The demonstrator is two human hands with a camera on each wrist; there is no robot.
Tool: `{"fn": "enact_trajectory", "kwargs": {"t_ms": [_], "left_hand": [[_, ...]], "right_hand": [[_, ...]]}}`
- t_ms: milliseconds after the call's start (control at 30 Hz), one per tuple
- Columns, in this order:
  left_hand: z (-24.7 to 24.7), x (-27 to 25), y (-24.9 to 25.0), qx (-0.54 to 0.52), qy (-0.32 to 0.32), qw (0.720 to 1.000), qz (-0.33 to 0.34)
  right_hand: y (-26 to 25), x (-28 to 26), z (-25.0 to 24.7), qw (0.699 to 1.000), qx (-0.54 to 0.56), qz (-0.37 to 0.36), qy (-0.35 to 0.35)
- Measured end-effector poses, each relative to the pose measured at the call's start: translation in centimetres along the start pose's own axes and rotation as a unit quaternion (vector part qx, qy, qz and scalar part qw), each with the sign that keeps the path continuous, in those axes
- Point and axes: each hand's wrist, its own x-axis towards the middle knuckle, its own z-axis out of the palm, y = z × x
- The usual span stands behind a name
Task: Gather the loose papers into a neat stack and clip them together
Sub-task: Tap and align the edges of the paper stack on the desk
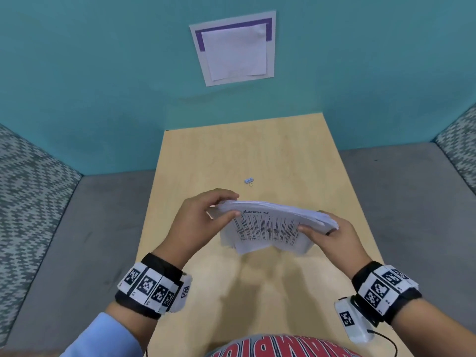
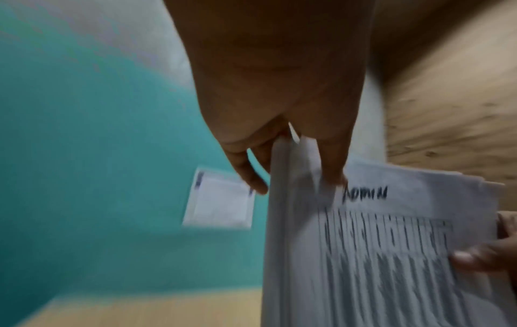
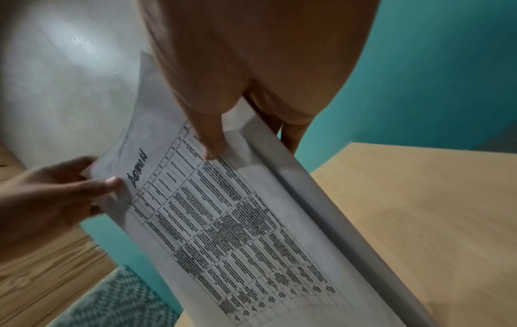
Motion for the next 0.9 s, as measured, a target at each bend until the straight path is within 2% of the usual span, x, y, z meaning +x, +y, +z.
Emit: {"fn": "enact_trajectory", "kwargs": {"t_ms": [67, 133, 167, 233, 300, 367, 467, 533, 600, 633, 733, 800, 900], "left_hand": [[-0.8, 1.0, 2.2, 0.155, -0.078, 0.982, 0.077], [-0.6, 1.5, 4.4, 0.270, -0.170, 0.942, 0.105], [0.0, 1.3, 5.4, 0.303, -0.210, 0.925, 0.092], [1.8, 0.6, 6.5, 0.343, -0.250, 0.903, 0.065], [3.0, -0.3, 6.8, 0.359, -0.257, 0.897, 0.028], [2.8, -0.5, 6.6, 0.357, -0.252, 0.899, 0.007], [0.5, 0.3, 4.9, 0.274, -0.211, 0.938, -0.027], [-1.7, 0.6, 3.2, 0.162, -0.177, 0.968, -0.073], [-3.7, 0.5, 2.1, 0.017, -0.157, 0.980, -0.119], [-4.2, 0.3, 1.8, -0.059, -0.154, 0.976, -0.145], [-4.2, -0.6, 1.2, -0.221, -0.124, 0.949, -0.187], [-3.4, -1.2, 0.9, -0.269, -0.093, 0.943, -0.172], [-2.3, -1.7, -0.2, -0.267, -0.036, 0.949, -0.162]], "right_hand": [[-0.2, 0.0, 0.2, 0.999, -0.035, -0.015, -0.014], [-0.3, -0.2, 0.5, 0.996, -0.076, -0.037, -0.043], [-0.5, -0.4, 0.7, 0.992, -0.094, -0.048, -0.062], [-0.9, -0.9, 1.1, 0.985, -0.129, -0.075, -0.090], [-1.3, -1.3, 1.2, 0.979, -0.147, -0.104, -0.094], [-1.1, -1.3, 0.8, 0.984, -0.132, -0.094, -0.072], [0.8, -0.9, -1.5, 0.986, -0.169, -0.011, 0.015], [2.4, -0.8, -3.7, 0.976, -0.177, 0.106, 0.067], [3.3, -0.8, -5.3, 0.972, -0.101, 0.205, 0.048], [3.3, -0.8, -5.8, 0.975, -0.041, 0.218, 0.013], [1.1, -0.7, -5.5, 0.974, 0.097, 0.188, -0.080], [-1.3, -0.5, -5.2, 0.981, 0.123, 0.134, -0.069], [-3.6, -0.5, -5.8, 0.997, 0.064, 0.037, -0.008]]}}
